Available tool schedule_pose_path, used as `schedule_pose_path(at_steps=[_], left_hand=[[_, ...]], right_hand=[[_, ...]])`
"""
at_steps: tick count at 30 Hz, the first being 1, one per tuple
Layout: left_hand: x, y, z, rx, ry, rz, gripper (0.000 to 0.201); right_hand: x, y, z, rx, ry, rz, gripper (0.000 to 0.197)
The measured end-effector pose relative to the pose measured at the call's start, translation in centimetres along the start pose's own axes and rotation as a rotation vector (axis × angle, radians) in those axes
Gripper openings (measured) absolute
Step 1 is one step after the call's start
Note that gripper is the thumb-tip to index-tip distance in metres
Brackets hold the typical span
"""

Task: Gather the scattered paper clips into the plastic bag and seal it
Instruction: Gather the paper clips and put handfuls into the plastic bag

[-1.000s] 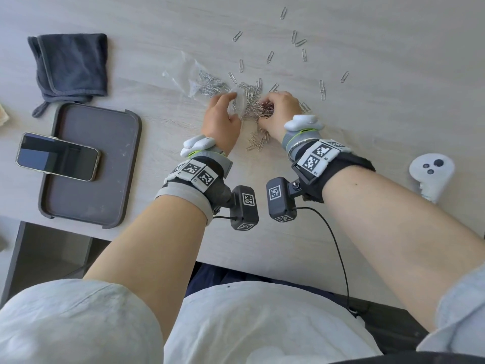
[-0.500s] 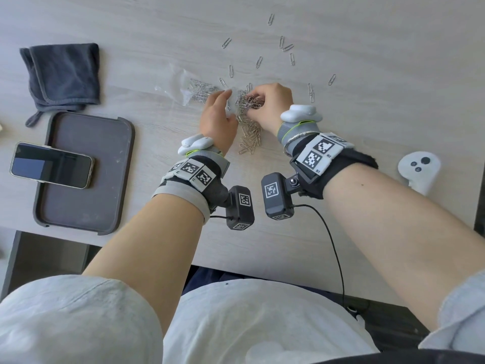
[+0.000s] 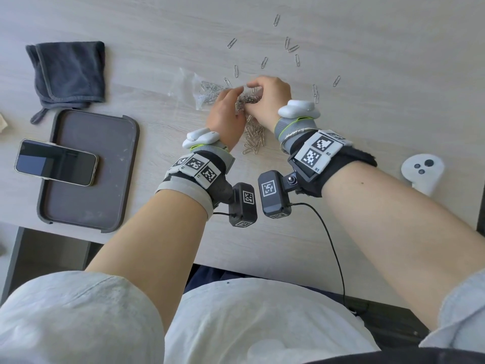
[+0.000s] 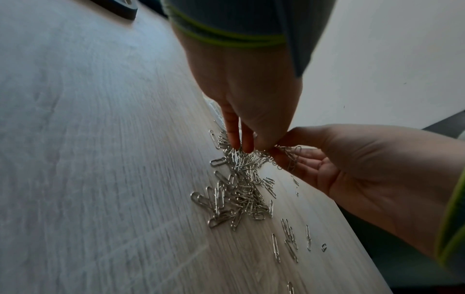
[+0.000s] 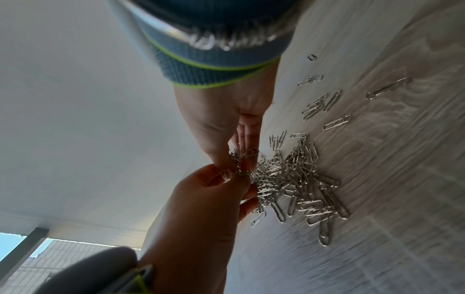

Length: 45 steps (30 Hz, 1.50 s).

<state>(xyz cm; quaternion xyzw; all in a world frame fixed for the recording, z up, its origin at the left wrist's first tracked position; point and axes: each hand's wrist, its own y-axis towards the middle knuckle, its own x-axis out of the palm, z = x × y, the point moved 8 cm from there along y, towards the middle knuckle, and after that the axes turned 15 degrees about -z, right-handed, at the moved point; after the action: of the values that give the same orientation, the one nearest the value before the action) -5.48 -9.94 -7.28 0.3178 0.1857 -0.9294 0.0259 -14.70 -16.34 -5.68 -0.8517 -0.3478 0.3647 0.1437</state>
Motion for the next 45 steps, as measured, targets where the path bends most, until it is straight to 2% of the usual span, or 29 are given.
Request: schedule_pose_path(at_steps=[10, 16, 21, 24, 27, 32, 37, 39, 41, 43, 45], left_hand=[[-0.8, 0.2, -0.1, -0.036, -0.037, 0.030, 0.052], [-1.2, 0.0, 0.6, 0.048, -0.042, 0.055, 0.051], [-3.0, -0.8, 1.0, 0.088, -0.060, 0.171, 0.058], [-4.0, -1.2, 0.8, 0.095, -0.073, 0.211, 0.061], [-5.1, -1.6, 0.3, 0.012, -0.076, 0.247, 0.060], [-6.5, -1.8, 1.7, 0.093, 0.011, 0.242, 0.060], [-7.3, -2.1, -1.3, -0.129, -0.051, 0.290, 0.041], [-7.1, -1.9, -1.6, -0.143, 0.006, 0.251, 0.035], [-6.5, -1.4, -1.7, -0.205, 0.138, 0.137, 0.036], [-6.1, -1.0, -2.1, -0.281, 0.235, 0.050, 0.041], [-6.9, -1.2, -1.7, -0.249, 0.199, 0.095, 0.047]], right_hand=[[-0.2, -0.3, -0.9, -0.088, 0.120, 0.013, 0.051], [-0.1, -0.1, -1.1, -0.154, 0.081, 0.035, 0.050], [-1.1, -0.6, -1.6, -0.296, 0.083, 0.180, 0.048], [-1.2, -0.2, -0.5, -0.223, 0.087, 0.189, 0.039], [-0.6, 0.0, 0.2, -0.140, 0.093, 0.151, 0.035], [0.1, -0.1, 0.8, -0.075, 0.070, 0.107, 0.036], [0.9, 0.2, 1.3, -0.003, 0.064, 0.032, 0.026], [2.1, 0.4, 0.8, -0.002, 0.023, -0.076, 0.022], [3.0, 0.6, 0.4, -0.015, -0.010, -0.130, 0.022], [3.0, 0.6, 0.2, -0.021, -0.028, -0.097, 0.020], [2.4, 0.6, 0.6, 0.006, -0.023, -0.051, 0.020]])
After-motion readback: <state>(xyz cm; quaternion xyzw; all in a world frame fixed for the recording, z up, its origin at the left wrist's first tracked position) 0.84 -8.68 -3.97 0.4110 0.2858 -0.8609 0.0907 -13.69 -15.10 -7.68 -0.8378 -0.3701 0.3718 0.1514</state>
